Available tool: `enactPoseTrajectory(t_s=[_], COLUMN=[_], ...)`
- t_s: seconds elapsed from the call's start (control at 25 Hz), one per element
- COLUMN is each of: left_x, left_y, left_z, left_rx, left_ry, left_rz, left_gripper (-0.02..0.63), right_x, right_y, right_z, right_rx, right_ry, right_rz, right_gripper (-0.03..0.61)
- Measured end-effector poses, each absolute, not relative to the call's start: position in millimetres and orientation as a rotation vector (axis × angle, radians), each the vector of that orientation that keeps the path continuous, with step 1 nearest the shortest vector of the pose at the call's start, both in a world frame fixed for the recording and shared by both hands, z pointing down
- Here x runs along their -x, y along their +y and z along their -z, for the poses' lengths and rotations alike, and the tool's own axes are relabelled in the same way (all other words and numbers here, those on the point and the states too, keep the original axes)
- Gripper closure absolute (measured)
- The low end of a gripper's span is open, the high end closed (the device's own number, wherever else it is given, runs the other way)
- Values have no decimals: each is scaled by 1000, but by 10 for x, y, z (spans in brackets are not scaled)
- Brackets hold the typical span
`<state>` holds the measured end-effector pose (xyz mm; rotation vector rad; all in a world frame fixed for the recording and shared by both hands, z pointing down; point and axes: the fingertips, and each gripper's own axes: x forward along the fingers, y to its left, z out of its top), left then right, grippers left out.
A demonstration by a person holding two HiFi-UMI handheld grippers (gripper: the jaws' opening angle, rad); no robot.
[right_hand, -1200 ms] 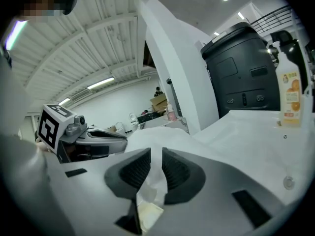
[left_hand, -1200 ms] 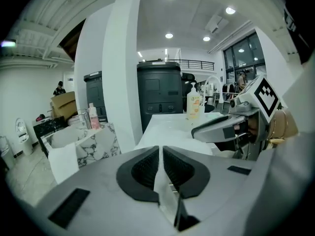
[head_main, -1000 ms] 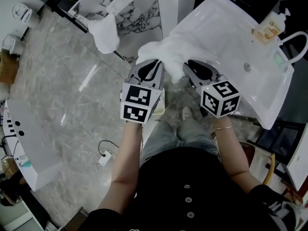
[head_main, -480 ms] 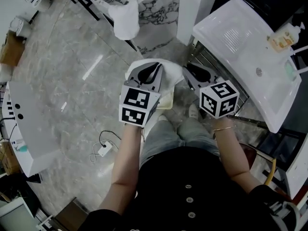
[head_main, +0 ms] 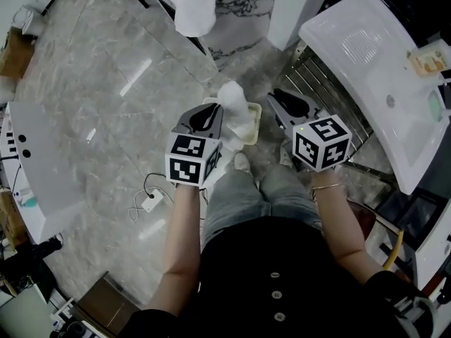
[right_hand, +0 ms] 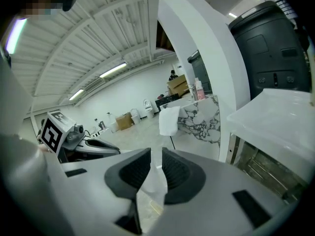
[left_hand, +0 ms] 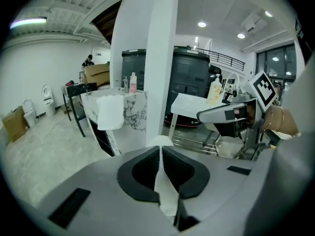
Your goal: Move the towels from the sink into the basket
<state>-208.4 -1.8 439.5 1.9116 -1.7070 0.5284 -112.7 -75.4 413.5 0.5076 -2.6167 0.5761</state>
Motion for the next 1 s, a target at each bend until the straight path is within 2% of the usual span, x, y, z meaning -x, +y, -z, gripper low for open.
enactPoseTrajectory(t_s=[1.0], left_x=[2249], left_y=[112], left_z=[-5470], left_rx=[-1806], left_ry=[-1567], left_rz=[-508], left_gripper=[589], right_x=[1426], right_y=[-427], right_z=[-5306], right_rx=[-385], right_ry=[-2437], right_rz=[-733], right_gripper=[506])
